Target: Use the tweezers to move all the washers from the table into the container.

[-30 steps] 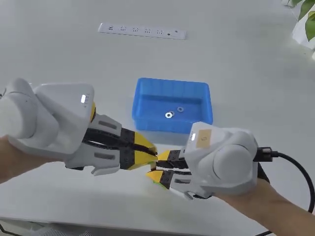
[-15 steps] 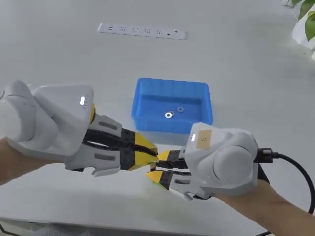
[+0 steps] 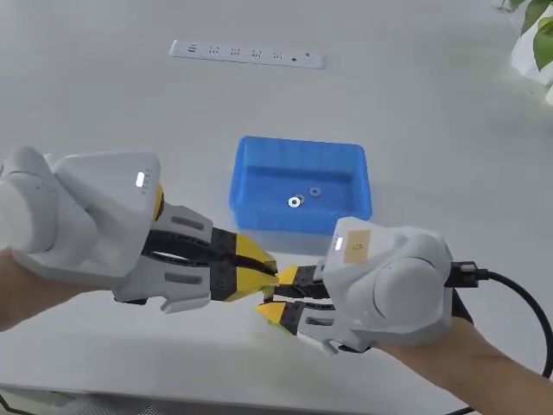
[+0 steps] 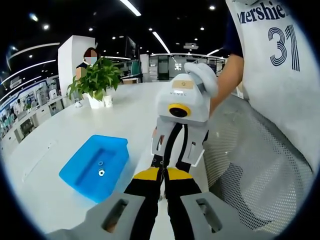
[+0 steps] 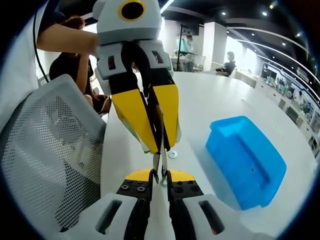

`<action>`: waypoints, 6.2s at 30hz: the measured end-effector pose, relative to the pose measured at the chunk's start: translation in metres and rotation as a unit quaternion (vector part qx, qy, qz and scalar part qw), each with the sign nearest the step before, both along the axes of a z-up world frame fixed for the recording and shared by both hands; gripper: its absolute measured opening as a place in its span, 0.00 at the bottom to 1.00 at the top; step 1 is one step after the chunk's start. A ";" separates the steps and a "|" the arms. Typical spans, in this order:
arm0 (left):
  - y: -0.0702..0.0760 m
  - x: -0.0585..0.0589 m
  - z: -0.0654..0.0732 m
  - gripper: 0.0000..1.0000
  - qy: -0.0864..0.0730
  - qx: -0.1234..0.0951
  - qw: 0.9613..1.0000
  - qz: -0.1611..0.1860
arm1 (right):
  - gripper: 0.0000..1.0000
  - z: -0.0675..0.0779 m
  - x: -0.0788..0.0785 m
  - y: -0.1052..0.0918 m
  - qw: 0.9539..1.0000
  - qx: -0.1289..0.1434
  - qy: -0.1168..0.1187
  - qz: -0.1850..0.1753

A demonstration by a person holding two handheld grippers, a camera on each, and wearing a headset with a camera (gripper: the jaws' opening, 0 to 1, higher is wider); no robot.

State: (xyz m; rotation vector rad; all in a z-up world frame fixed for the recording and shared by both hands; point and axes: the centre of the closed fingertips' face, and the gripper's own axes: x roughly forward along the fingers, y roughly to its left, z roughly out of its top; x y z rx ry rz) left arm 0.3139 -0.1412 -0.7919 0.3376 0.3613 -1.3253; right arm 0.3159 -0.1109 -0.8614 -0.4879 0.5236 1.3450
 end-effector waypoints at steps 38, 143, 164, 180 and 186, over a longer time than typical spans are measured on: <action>0.000 0.002 -0.003 0.06 0.010 -0.001 1.000 -0.002 | 0.12 -0.006 0.003 -0.005 1.000 -0.002 0.005 -0.015; 0.039 0.018 0.070 0.06 -0.094 0.066 0.993 -0.038 | 0.13 0.086 0.038 0.034 0.992 0.042 -0.107 0.054; 0.056 0.002 0.027 0.06 -0.041 0.041 0.998 0.011 | 0.11 0.044 0.010 0.040 0.994 0.010 -0.072 0.087; 0.060 0.015 0.005 0.06 -0.007 0.044 0.999 0.022 | 0.11 0.019 0.018 0.049 0.998 0.008 -0.023 0.059; 0.058 0.015 0.002 0.06 -0.003 0.041 0.999 0.023 | 0.11 0.014 0.018 0.047 0.999 0.006 -0.019 0.051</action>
